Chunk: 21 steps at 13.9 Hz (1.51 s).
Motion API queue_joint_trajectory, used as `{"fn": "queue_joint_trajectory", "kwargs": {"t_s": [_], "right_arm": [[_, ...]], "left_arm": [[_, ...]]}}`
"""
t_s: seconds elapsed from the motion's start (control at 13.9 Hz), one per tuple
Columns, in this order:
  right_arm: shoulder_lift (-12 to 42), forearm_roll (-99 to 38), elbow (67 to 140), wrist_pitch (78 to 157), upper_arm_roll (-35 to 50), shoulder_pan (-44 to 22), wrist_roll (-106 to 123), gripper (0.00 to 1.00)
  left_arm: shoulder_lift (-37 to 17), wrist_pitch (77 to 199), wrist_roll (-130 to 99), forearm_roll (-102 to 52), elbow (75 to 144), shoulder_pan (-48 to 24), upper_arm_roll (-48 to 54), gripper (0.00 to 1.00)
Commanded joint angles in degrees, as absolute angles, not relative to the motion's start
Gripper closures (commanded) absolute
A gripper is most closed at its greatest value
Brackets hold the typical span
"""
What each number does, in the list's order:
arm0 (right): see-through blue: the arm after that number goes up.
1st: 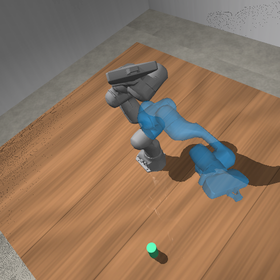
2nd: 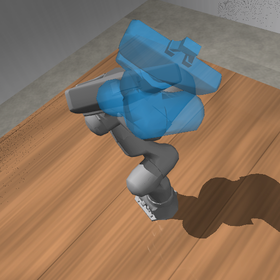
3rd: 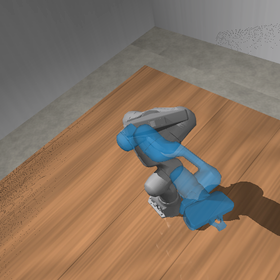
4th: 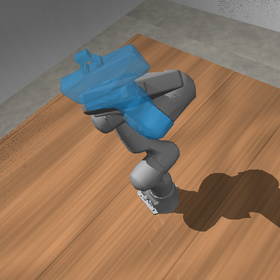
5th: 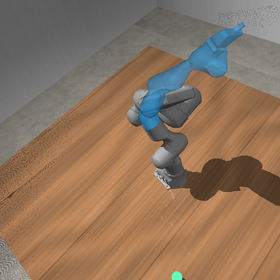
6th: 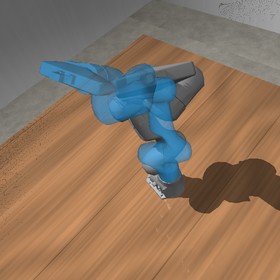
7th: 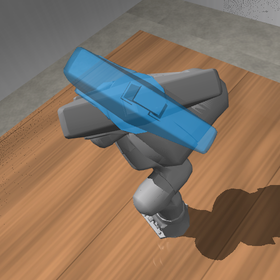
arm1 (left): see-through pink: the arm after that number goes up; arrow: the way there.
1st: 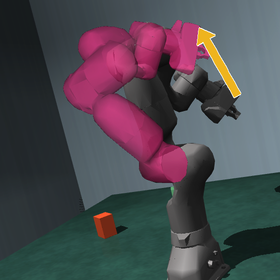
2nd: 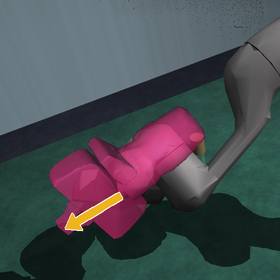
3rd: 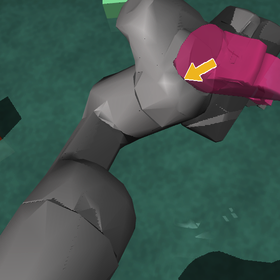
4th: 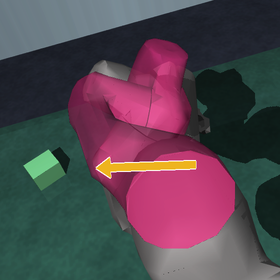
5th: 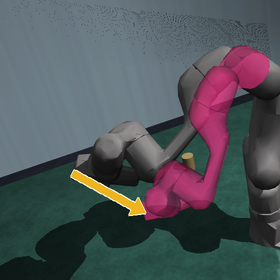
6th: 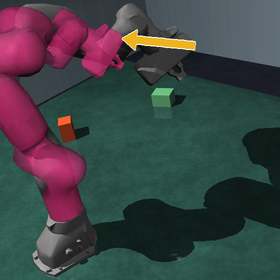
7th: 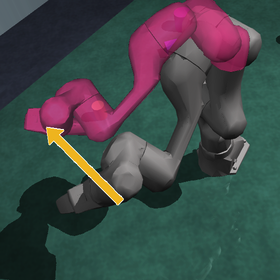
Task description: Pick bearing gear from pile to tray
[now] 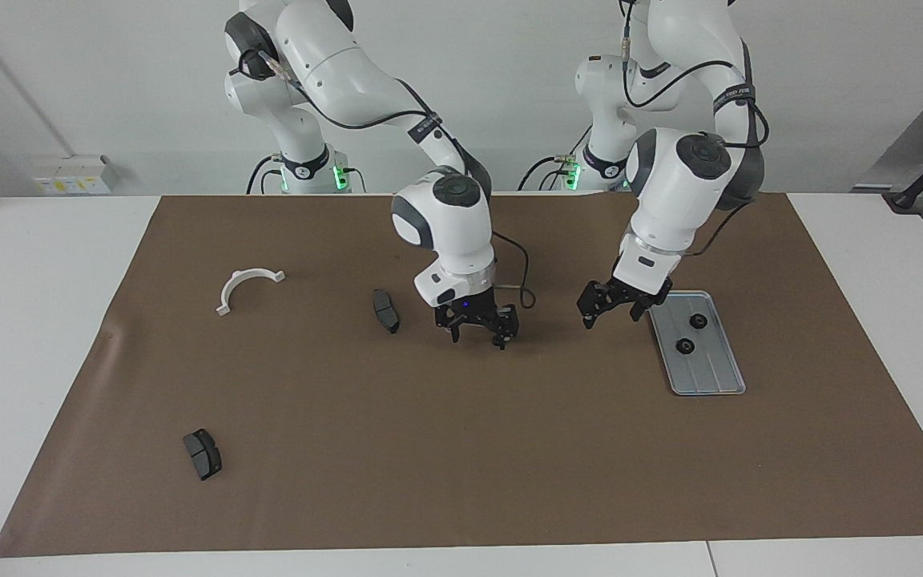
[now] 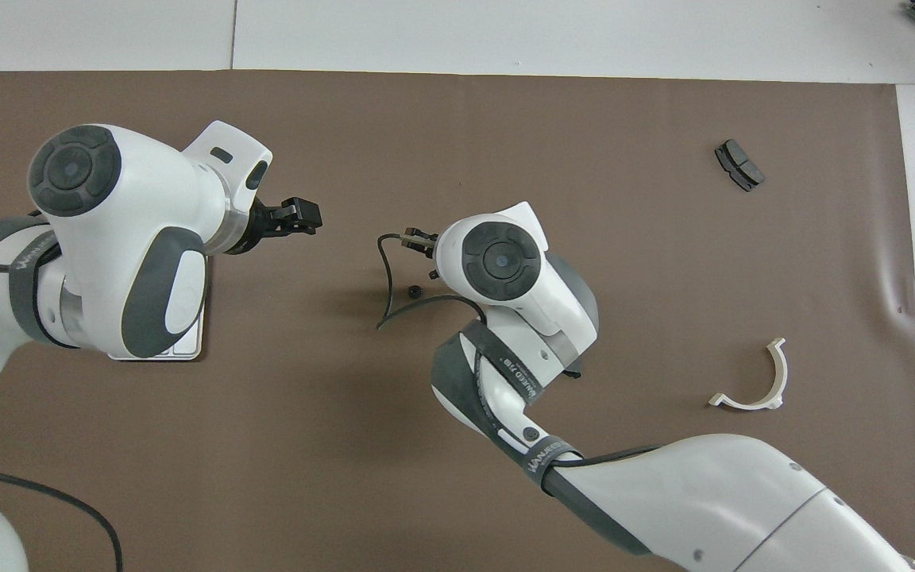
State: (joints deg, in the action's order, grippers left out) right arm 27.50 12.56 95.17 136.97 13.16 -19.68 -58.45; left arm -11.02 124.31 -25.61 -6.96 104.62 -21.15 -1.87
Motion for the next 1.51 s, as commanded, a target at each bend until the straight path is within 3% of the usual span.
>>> {"fn": "queue_joint_trajectory", "kwargs": {"t_s": [0.0,0.29,0.57,1.08,1.44], "right_arm": [[21.8,13.2,96.9,133.2,13.9,-12.5,-49.3,0.0],[17.5,13.2,96.5,128.3,14.0,-4.2,-36.2,0.0],[13.2,12.3,96.5,123.0,14.1,-1.3,-33.1,0.0],[4.5,5.5,96.3,111.7,13.5,3.5,-23.8,0.0],[-1.0,0.2,95.9,101.8,5.6,3.0,-14.3,0.0]], "left_arm": [[-16.2,124.4,-30.7,-7.8,98.3,-25.5,-2.9,0.0],[-24.8,123.3,-33.6,-4.8,91.0,-31.2,-3.2,0.02],[-28.1,124.0,-34.0,-3.4,90.6,-34.7,-3.2,0.12],[-26.4,130.3,-34.0,-1.7,100.9,-38.0,-3.3,0.3],[-25.6,130.2,-34.0,-1.7,102.6,-38.4,-3.2,0.42]]}}
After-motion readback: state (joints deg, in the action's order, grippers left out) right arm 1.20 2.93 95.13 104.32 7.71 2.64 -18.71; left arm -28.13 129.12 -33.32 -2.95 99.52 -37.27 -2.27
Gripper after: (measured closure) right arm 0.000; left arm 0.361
